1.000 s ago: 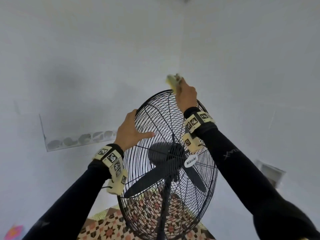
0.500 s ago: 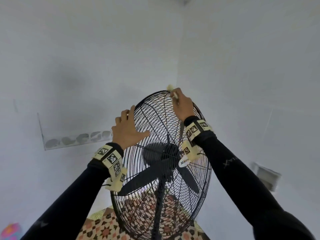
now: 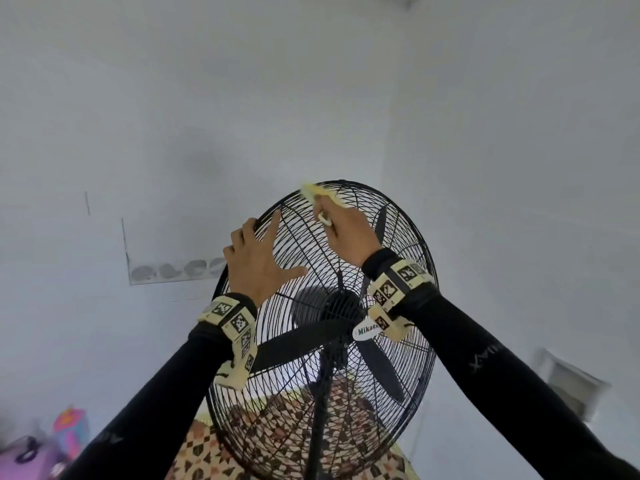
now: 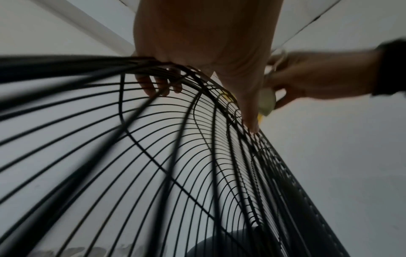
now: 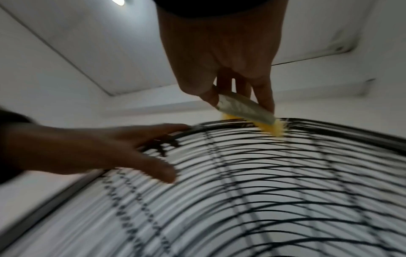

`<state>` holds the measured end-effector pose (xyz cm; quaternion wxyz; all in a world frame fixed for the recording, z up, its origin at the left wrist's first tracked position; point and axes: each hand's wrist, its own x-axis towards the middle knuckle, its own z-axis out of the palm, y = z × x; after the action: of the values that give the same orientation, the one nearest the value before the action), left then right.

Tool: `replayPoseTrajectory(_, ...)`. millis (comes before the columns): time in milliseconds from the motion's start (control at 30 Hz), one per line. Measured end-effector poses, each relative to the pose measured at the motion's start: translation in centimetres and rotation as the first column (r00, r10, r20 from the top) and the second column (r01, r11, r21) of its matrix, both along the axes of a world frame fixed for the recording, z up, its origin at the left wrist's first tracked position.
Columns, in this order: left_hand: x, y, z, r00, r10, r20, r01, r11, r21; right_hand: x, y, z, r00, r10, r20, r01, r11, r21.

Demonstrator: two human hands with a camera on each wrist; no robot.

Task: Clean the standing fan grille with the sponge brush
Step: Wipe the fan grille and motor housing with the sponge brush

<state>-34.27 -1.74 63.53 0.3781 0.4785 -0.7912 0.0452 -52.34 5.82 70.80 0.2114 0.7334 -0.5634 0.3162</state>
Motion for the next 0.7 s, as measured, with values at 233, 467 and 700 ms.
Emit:
replayPoseTrajectory(233,0.5,0.6,-0.2,0.999,0.030,0.025,-0.030,0.999,-0.024,-1.9,-0.5,3.1,0.969,-0.056,0.240,0.084,0.991,-0.108)
replayPoseTrajectory(467,0.0,0.8,-0.2,0.999,0.047,0.018,-0.046,0.998,-0.041,0.7,0.4,0.7,0.983,0.142,-0.117,-0.137,0.989,0.050)
replayPoseTrajectory(700,0.2,1.2,-0.1,0.998,0.044,0.048,-0.043,0.999,-0.021,-4.3,-0.4,2.0,0.950,-0.139,0.281,0.188,0.970,-0.156)
